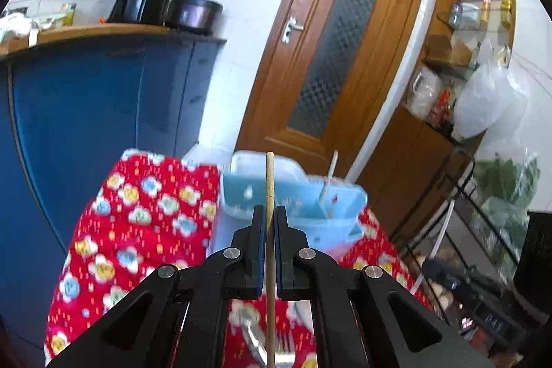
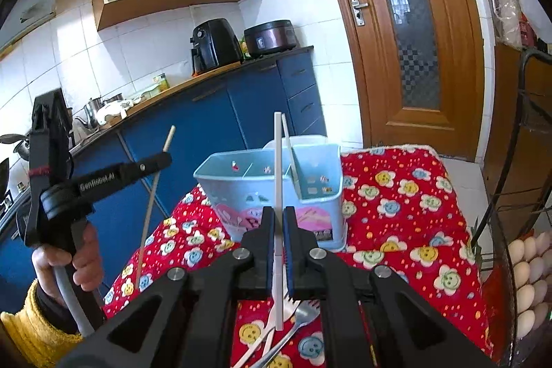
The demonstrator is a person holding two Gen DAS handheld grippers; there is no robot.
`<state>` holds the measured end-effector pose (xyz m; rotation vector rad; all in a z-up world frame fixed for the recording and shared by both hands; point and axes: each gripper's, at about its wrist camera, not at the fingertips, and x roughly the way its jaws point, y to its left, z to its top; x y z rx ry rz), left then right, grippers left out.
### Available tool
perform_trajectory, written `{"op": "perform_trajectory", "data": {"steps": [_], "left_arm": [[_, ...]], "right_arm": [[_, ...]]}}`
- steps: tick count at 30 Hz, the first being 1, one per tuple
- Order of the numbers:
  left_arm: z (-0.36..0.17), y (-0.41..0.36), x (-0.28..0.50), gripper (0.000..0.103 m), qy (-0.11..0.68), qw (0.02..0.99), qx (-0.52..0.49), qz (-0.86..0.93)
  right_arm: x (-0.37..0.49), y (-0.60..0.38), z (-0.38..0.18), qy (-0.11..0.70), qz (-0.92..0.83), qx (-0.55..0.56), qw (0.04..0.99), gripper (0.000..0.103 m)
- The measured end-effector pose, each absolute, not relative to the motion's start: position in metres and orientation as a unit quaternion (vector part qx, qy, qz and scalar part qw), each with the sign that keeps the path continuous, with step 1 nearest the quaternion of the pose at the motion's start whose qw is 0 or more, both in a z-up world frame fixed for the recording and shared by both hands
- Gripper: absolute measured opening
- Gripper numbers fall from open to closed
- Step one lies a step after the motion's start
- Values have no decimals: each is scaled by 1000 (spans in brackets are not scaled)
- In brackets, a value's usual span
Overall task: Organize utensils
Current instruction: 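Carry both chopsticks to the blue caddy and open both tools to drop them in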
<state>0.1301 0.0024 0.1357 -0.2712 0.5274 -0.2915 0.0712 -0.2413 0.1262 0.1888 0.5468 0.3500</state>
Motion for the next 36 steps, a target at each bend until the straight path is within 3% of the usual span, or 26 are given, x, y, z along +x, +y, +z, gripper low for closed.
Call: {"op": "perform_trajectory", "data": {"steps": [20,36], "left_arm": [[204,-2,211,4,142,968,-164,-126],[156,-19,249,4,91,988,-117,-49]], "right_arm": [[137,-249,174,206,116,79,969,6],[179,-243,147,185,84,63,977,7]]}}
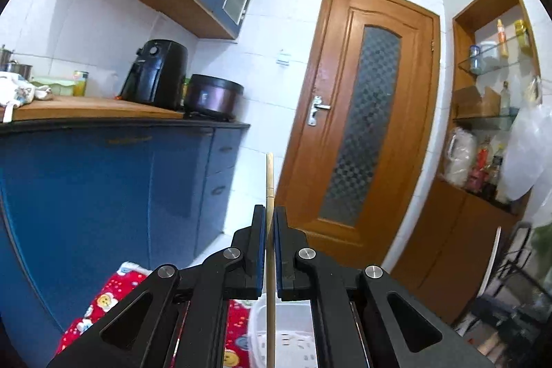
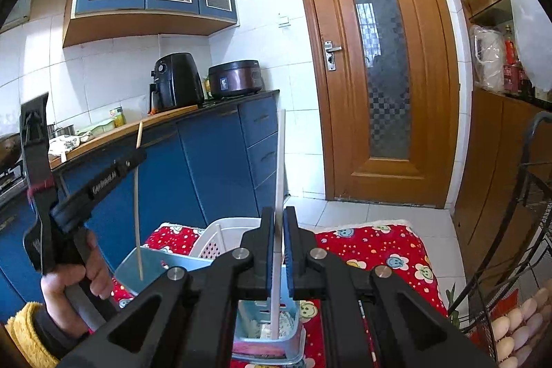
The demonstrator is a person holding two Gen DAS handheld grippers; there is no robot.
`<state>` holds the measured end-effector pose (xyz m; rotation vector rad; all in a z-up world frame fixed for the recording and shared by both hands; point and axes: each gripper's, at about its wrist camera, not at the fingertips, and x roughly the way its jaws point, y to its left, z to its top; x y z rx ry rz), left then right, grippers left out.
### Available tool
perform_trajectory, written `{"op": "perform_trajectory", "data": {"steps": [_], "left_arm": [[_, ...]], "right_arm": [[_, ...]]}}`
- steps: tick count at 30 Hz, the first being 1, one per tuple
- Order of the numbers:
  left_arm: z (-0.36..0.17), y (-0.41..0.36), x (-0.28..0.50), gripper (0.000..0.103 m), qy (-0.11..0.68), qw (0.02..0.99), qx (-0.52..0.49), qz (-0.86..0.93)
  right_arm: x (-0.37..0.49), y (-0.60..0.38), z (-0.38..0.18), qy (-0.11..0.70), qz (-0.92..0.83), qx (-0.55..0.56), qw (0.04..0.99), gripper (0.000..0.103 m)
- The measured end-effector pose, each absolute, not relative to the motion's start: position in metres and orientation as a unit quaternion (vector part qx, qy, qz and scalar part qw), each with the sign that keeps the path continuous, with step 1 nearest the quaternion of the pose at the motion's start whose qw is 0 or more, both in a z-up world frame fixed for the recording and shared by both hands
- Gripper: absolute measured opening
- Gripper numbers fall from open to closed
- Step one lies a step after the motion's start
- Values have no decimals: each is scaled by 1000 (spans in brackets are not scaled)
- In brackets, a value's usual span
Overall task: Organize utensils
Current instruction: 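Carry both chopsticks to the blue caddy and open both tools to drop them in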
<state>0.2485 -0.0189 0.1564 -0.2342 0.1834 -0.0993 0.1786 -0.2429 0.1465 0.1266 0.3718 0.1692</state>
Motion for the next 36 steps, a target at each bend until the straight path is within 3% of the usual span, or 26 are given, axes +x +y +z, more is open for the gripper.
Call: {"op": "perform_trajectory", "data": {"steps": [22,24,26,28,36], "left_arm": [[117,-25,232,5,130,985,-94,-69],[116,-26,229,12,137,984,-89,-73],[116,-27,226,35,144,983,-84,-77],[116,-27,222,44,145,983,-82,-80],[123,-22,201,48,154,981,-81,-86]], "right_arm": [[181,-236,128,200,96,91,971,11],[176,-237,128,200,95,95,971,17],[171,-239,127,200,96,101,970,21],[166,-240,126,201,96,105,969,22],[143,-242,131,200,99,111,968,30]]}}
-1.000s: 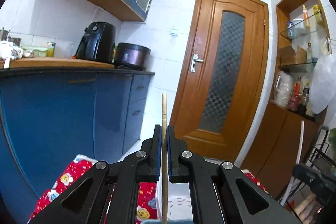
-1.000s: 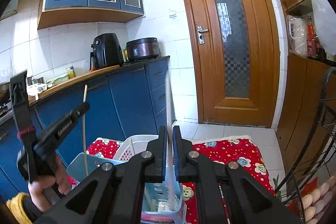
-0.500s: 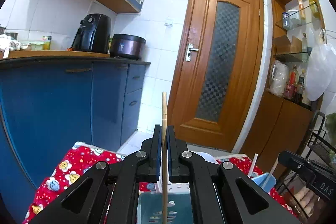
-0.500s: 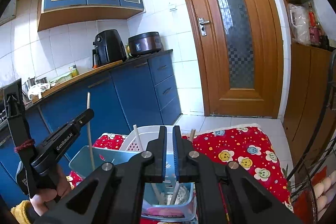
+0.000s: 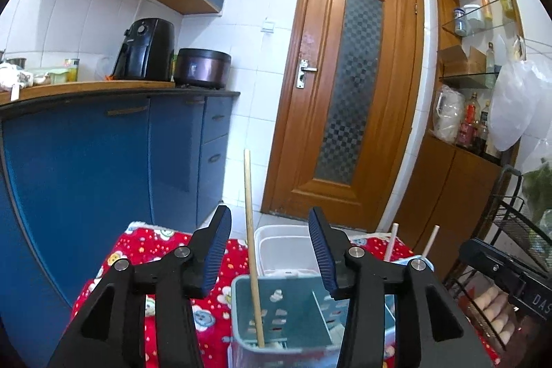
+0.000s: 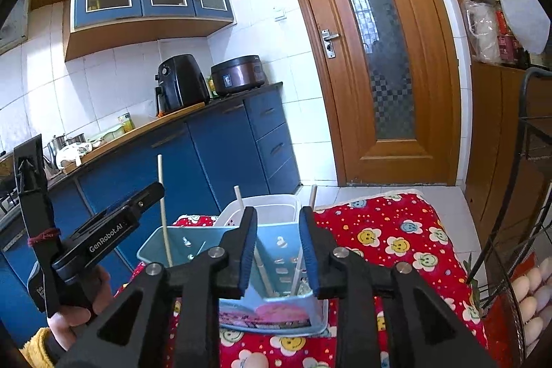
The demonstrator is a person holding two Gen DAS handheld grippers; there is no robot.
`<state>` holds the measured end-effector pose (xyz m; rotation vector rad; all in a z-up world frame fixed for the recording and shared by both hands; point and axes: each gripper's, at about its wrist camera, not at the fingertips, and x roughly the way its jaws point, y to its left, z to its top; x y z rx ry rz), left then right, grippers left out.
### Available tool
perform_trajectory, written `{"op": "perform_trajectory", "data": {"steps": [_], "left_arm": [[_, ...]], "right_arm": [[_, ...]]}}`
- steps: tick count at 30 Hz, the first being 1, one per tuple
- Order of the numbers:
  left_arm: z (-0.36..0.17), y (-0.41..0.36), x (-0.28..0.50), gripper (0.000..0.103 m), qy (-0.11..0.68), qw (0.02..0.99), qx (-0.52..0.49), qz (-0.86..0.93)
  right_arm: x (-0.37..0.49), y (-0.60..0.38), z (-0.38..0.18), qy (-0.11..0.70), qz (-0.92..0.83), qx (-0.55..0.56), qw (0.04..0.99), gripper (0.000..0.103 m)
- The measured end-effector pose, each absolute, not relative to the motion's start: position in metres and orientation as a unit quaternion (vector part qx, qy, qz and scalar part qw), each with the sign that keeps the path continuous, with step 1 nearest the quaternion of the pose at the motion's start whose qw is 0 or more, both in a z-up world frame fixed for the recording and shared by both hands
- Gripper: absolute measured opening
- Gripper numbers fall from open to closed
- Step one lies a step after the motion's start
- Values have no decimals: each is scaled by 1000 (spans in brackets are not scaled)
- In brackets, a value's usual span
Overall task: Organize utensils
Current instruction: 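Carry both chopsticks to the blue caddy and open both tools to drop them in, then move both tools back down to the utensil pile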
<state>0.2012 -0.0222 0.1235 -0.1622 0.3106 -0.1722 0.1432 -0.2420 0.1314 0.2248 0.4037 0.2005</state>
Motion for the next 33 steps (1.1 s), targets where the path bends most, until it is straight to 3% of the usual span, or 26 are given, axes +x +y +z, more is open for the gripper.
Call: {"op": "perform_trajectory", "data": {"steps": [16,33], "left_arm": [[132,-14,146,50,206,970,-72,-108],[96,-14,97,50,283,947,-87,-128]], "right_arm": [[94,-245,122,248,97,123,956,34],[63,-251,84,309,96,137,936,35]]}}
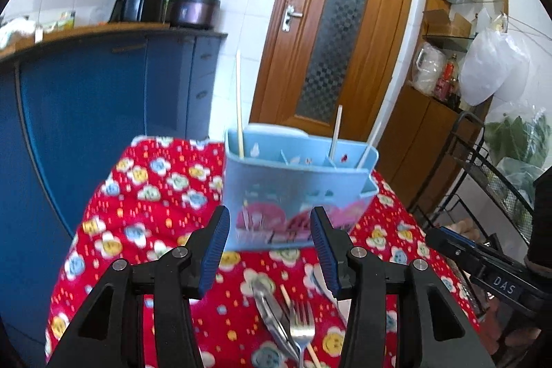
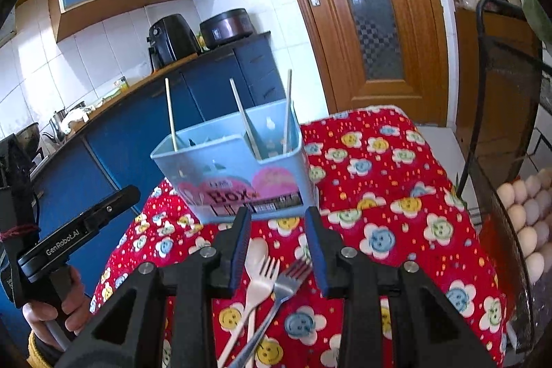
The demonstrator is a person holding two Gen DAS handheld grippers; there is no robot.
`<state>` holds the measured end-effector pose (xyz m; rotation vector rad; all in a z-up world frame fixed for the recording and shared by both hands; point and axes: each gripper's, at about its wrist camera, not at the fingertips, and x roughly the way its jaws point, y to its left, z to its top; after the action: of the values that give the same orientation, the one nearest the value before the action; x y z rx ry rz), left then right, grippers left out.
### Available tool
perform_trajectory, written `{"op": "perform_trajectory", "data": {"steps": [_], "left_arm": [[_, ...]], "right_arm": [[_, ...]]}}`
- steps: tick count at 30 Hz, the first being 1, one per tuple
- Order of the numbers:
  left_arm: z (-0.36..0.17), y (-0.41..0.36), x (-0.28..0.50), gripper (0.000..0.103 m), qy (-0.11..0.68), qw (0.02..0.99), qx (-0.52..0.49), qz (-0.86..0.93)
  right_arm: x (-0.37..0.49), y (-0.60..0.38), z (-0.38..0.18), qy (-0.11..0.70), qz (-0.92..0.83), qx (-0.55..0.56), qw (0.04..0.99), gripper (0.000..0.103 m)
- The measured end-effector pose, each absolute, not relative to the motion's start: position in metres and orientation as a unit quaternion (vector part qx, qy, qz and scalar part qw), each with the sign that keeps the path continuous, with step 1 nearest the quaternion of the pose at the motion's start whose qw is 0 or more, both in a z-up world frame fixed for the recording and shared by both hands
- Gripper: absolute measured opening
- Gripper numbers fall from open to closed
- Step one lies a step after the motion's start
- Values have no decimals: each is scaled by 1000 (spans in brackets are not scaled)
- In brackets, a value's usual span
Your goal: Organize utensils
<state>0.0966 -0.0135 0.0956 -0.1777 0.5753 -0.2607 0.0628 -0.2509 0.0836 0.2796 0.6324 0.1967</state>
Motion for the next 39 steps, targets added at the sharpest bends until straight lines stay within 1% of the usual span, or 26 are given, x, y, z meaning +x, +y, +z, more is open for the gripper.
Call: {"op": "perform_trajectory", "data": {"steps": [8,32,33,35,36,38,39], "left_arm": [[73,-15,90,50,325,932,-87,-138],[27,-24,81,50,397,891,-103,-192],[26,-25,81,49,399,890,-104,-197],[23,-28,81,41,404,886,-105,-204],[21,-29,82,39,407,883,-105,-208],[18,-32,83,32,411,880,-105,-212],[16,-34,84,31,413,879,-105,-214]], "right_arm": [[59,-257,58,346,92,158,920,35],[62,-258,15,407,114,205,883,35],[63,-258,13,409,114,207,881,35],[65,-258,9,416,114,214,876,35],[65,-258,8,418,114,216,875,35],[68,-258,4,425,115,223,870,35],[69,-258,3,426,116,224,869,35]]}}
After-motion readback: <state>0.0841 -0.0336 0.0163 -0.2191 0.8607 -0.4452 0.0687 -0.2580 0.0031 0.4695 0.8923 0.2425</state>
